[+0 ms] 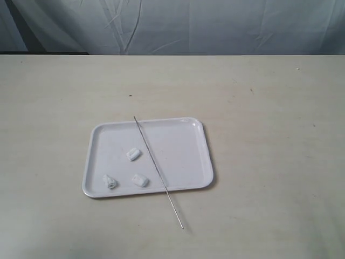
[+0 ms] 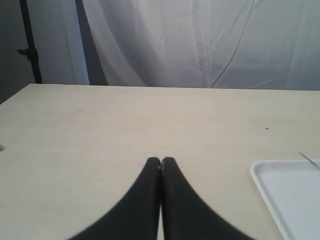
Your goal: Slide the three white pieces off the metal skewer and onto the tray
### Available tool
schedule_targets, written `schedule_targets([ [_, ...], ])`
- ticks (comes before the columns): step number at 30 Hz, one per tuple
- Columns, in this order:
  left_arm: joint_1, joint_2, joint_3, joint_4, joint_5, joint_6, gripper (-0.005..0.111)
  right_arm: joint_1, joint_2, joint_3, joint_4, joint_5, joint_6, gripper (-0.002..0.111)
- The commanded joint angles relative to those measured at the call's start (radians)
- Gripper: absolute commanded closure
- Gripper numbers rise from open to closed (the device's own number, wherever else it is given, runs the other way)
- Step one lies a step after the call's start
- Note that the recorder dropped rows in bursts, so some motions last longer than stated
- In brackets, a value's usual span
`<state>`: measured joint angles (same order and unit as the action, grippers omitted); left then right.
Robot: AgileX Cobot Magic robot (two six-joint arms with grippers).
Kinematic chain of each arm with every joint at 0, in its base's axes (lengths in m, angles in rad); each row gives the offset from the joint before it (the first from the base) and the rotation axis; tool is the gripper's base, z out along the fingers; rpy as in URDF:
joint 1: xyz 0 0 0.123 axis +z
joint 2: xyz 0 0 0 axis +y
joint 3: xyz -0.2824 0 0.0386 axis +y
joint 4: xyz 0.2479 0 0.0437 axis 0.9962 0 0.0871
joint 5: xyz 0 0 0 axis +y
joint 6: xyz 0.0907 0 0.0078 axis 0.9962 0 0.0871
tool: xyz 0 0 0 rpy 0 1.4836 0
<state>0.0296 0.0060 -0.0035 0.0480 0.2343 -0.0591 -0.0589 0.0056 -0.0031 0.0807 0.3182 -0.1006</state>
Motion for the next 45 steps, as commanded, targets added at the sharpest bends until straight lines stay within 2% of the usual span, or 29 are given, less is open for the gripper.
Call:
schedule_targets([
  [1,0.029,-0.006,0.004,-0.01,0.005,-0.008,0.107,-0.006,-0.006,0.003,-0.023,0.013,0.029,0.072],
  [7,0.029,-0.006,0.004,-0.01,0.007,-0.008,0.107,0.057,-0.006,0.003,-0.054,0.016,0.144,0.072],
  [11,0.029,-0.006,0.004,-0.01,0.011,-0.008,0.107,0.089,-0.006,0.003,-0.066,0.016,0.146,0.072],
  [45,0.029,-0.006,0.004,-0.019,0.017,-0.008,0.107,0.089,-0.006,0.003,-0.071,0.007,0.101,0.072],
])
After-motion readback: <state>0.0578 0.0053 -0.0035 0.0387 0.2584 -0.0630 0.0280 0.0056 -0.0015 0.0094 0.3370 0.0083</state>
